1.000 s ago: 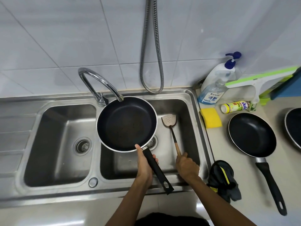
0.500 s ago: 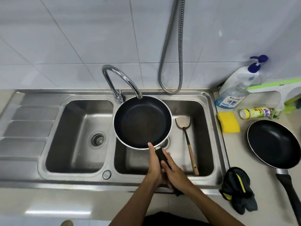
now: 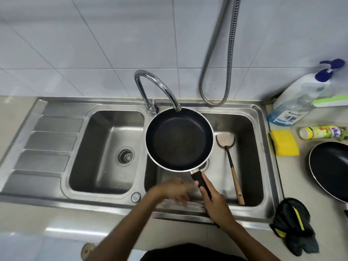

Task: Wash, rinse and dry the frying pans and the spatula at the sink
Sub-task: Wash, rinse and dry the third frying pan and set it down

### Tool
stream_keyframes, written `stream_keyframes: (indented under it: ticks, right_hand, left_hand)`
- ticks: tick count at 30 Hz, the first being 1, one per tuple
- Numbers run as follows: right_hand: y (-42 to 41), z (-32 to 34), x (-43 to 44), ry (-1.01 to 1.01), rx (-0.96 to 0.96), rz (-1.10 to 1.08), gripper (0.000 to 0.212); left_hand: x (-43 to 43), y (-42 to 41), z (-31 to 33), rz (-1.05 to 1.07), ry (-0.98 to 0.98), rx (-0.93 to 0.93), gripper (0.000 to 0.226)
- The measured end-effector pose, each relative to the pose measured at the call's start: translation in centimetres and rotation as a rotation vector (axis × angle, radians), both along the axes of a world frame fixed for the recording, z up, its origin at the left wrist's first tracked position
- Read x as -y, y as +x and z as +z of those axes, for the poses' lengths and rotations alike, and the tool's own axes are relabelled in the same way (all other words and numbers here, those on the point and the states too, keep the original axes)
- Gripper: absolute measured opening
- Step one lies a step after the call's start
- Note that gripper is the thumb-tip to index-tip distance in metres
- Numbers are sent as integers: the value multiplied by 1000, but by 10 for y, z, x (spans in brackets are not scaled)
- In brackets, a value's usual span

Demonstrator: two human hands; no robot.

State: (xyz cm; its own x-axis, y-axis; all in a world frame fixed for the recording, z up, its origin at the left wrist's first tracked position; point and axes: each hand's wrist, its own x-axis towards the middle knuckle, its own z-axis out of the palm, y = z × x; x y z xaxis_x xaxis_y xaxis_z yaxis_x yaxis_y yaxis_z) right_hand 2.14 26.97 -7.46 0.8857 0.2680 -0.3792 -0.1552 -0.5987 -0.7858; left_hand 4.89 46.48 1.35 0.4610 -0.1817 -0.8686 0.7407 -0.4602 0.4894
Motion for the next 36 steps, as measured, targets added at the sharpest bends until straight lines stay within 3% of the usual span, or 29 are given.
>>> stream_keyframes:
  ticks: [2, 5, 8, 10, 13, 15, 19, 23, 29, 36]
  right_hand:
    - [-1, -2, 1, -2, -10, -8, 50]
    - [-3, -2, 1, -21, -20, -2, 51]
    - [-5, -1, 1, -30, -24, -6, 51]
    - [-6, 2, -1, -30, -17, -2, 51]
    - [-5, 6, -3, -21, -7, -3, 52]
    - [-4, 7, -2, -33, -2, 6, 53]
    - [-3, 12, -3, -52, -16, 22, 53]
    - [-3, 12, -2, -60, -42, 18, 53]
    - [-2, 17, -3, -64, -59, 27, 52]
    - [-3, 18, -3, -82, -61, 24, 50]
  left_hand:
    - [-31, 31, 28, -117, 130, 129, 59]
    - [-71, 96, 49, -46, 515, 515, 49]
    - [-90, 158, 57, -21, 739, 812, 41]
    - [-98, 187, 52, -185, 855, 911, 47]
    - [-114, 202, 30, -503, 1012, 903, 61]
    - [-121, 198, 14, -577, 1083, 898, 60]
    - [-121, 182, -2, -441, 1064, 923, 53]
    - [-122, 138, -23, -334, 920, 826, 62]
    - [-118, 120, -42, -322, 870, 700, 64]
    - [-119, 117, -42, -366, 890, 708, 65]
